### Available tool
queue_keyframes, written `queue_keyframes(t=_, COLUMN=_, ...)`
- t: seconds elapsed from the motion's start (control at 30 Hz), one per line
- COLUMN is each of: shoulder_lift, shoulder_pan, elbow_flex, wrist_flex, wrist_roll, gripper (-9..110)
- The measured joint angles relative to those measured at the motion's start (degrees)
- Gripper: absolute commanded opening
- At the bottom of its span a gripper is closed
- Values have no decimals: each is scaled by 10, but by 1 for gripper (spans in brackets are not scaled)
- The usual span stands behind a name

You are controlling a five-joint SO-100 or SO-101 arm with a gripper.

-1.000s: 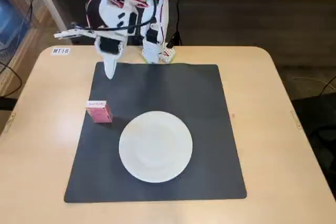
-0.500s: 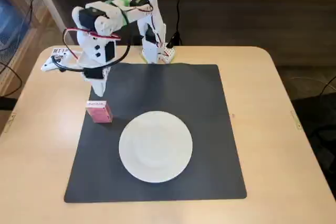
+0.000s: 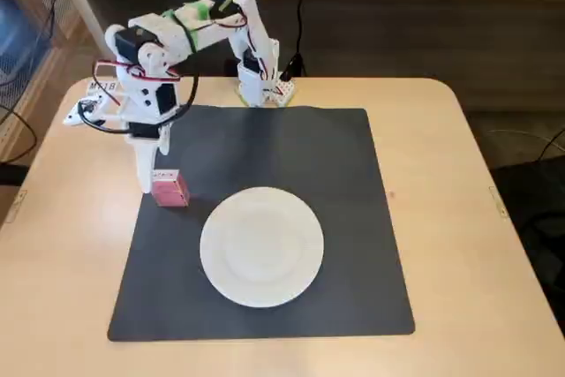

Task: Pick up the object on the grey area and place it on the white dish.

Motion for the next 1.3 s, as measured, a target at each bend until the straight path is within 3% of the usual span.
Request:
queue_keyframes(t=0.43, shoulder_lift=-98, shoulder_pan=-17, elbow_flex=-31, wrist_flex=0, wrist_roll=12, gripper=39)
queue_keyframes(t=0.7, shoulder_lift=-199, shoulder_pan=-21, elbow_flex=-96, wrist_flex=-1, wrist_roll=43, gripper=0)
queue_keyframes(t=1.1, shoulder_lift=-229, shoulder_pan=-29, elbow_flex=-137, wrist_flex=-2, wrist_roll=73, gripper=0)
queue_keyframes(t=1.3, shoulder_lift=-149, shoulder_pan=-120, elbow_flex=-163, wrist_flex=6, wrist_roll=98, gripper=0)
